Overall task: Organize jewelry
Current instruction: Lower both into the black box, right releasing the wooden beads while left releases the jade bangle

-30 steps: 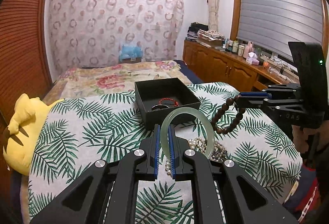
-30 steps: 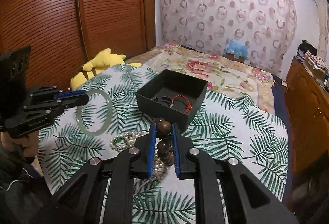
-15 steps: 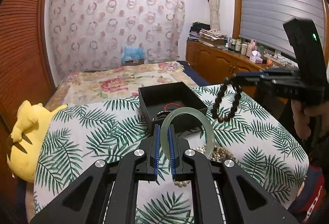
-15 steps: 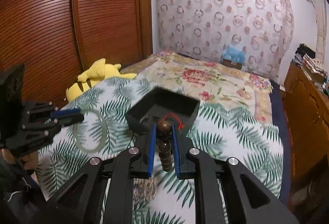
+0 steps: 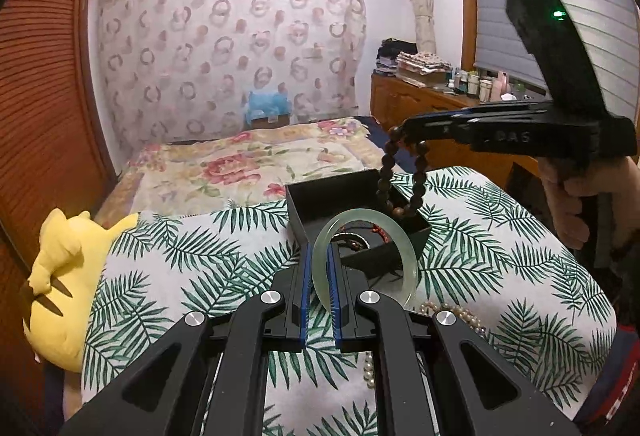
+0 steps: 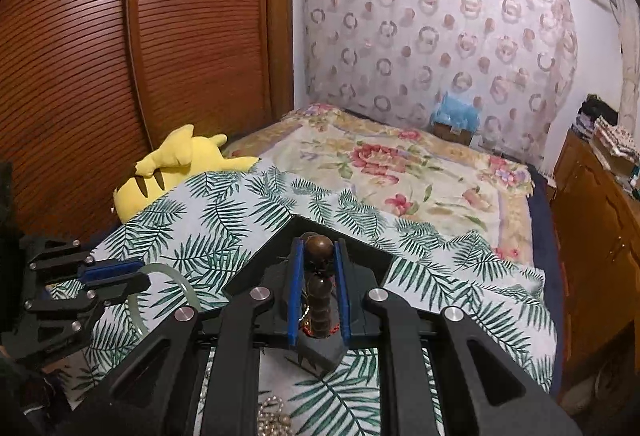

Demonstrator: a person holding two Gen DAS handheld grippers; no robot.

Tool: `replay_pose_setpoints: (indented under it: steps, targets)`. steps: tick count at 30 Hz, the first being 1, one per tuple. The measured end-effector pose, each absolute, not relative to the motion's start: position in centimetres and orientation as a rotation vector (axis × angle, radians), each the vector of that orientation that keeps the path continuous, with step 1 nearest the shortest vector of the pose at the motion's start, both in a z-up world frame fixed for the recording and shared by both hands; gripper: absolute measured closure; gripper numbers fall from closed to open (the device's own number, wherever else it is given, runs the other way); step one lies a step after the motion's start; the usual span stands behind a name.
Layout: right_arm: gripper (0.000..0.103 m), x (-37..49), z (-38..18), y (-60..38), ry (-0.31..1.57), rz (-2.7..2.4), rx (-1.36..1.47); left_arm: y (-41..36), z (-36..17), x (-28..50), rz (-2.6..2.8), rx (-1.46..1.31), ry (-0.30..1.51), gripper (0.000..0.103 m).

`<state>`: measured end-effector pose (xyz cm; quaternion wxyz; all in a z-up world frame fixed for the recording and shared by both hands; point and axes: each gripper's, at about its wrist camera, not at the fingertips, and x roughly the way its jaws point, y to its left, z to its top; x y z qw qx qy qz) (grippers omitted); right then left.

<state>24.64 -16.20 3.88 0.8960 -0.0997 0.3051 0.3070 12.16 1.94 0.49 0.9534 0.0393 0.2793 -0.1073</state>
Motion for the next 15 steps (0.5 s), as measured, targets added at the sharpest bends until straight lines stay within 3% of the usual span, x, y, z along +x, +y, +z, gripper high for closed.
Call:
replay_pose_setpoints:
  steps: [8, 10, 15]
  targets:
    - [0.085, 27.0, 2.1, -14.9, 0.694, 0.648, -0.146, 1.7, 0.4, 13.2, -0.216, 0.090, 0.576, 0.096]
    - [0.078, 27.3, 1.8, -15.1, 0.699, 0.644, -0.136, 1.6, 0.4, 13.8, -0.218, 0.088, 0.580, 0.096]
    - [0.078, 27.6, 0.8, -16.7, 0.715, 0.608, -0.136, 1.4, 0.5, 15.6, -0.216, 0.089, 0.586, 0.096]
